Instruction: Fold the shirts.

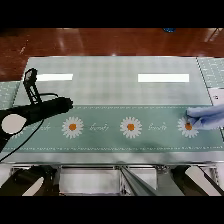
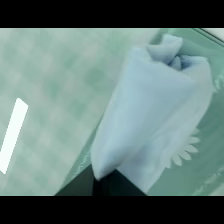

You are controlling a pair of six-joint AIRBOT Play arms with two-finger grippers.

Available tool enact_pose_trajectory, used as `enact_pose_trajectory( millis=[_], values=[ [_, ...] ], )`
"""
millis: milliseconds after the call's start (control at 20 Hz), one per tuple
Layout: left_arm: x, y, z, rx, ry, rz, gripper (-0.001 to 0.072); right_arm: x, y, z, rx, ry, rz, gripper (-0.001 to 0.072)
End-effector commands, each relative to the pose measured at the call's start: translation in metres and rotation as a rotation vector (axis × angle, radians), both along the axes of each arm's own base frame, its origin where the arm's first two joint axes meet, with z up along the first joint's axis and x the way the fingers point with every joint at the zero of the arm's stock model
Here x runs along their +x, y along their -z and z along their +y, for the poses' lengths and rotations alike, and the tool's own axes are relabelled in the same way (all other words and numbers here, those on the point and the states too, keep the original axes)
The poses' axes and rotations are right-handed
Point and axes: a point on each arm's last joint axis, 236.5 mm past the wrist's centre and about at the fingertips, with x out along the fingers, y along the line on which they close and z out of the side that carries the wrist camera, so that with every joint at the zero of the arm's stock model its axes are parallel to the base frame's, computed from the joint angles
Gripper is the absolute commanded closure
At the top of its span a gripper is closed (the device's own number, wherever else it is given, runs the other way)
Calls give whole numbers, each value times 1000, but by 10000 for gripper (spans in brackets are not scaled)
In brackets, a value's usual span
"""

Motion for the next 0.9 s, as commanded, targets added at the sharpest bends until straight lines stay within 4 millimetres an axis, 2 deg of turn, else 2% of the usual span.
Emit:
enact_pose_trajectory(
  millis=[0,200,250,300,350,400,450,550,600,650,700,750,800,850],
  values=[
    [1,-1,0,-1,-1,-5,684,-89,58,-9,-3,156,220,695],
    [4,-4,0,-5,-7,-22,684,-195,102,-21,-85,313,534,694],
    [5,-4,0,-6,-7,-24,684,-208,108,-19,-76,365,570,693],
    [5,-4,0,-6,-7,-24,684,-214,117,-15,-54,396,589,631],
    [5,-4,0,-6,-7,-24,684,-216,126,-9,-26,393,603,429],
    [5,-4,0,-6,-8,-25,684,-217,134,-5,-5,368,619,297],
    [5,-4,0,-6,-8,-25,684,-219,138,-3,4,365,629,300],
    [11,-11,1,-13,-17,-59,684,-215,137,-11,-27,368,605,300],
    [18,-19,2,-1,-9,-95,684,-205,135,-19,-53,371,560,304],
    [27,-29,3,14,-1,-123,684,-186,131,-27,-70,351,477,311],
    [38,-43,5,22,-1,-152,684,-150,124,-34,-71,313,336,406],
    [51,-60,5,34,8,-185,684,-100,110,-35,-61,223,149,590],
    [64,-75,2,49,28,-213,684,-34,86,-22,-62,21,-94,694],
    [77,-91,-5,53,46,-232,684,20,61,4,-38,-136,-291,694]
  ],
)
